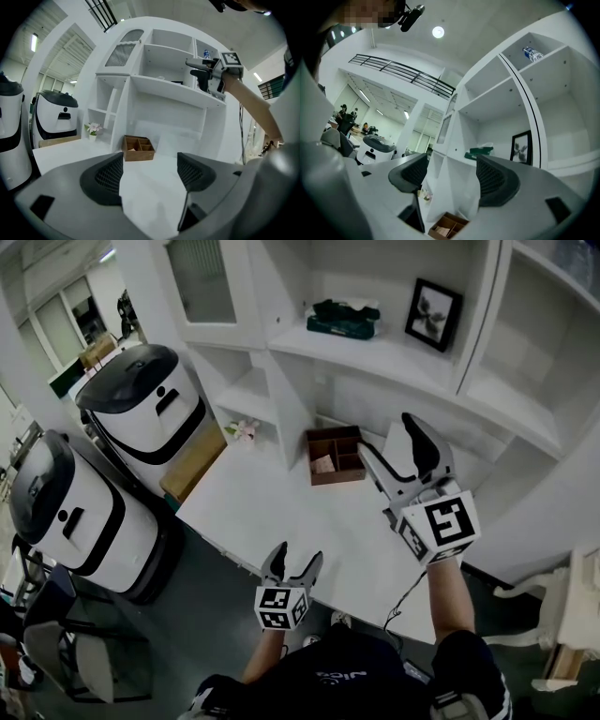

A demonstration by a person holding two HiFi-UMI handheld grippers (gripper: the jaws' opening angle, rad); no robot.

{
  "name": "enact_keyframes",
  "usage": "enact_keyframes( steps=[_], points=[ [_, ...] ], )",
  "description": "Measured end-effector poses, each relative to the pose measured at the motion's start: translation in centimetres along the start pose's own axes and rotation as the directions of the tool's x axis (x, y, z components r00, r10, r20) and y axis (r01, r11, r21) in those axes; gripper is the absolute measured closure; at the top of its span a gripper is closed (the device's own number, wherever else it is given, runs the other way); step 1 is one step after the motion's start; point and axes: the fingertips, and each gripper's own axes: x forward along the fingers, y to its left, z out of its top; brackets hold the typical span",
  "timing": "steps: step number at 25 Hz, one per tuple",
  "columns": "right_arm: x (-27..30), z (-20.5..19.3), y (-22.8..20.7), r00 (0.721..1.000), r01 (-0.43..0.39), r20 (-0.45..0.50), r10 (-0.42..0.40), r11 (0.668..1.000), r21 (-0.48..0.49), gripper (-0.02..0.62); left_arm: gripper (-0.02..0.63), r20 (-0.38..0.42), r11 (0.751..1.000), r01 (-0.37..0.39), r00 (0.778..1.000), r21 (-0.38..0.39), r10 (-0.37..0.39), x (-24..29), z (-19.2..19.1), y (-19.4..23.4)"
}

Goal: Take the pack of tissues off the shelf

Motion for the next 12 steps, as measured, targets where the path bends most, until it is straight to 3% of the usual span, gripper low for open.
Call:
enact_keyframes(
  steps=[5,12],
  points=[
    [3.5,4.2,-1.7,1.0,0.006,0.019,-0.005,0.997,-0.075,0.264,0.264,0.003,1.0,-0.001,1.0,0.012,0.001,0.5,0.5,0.8],
    [8.2,6.8,-4.5,0.999,-0.003,-0.045,-0.002,0.994,-0.106,0.25,0.264,-0.003,1.0,0.007,1.0,0.023,-0.007,0.7,0.6,0.9]
  ],
)
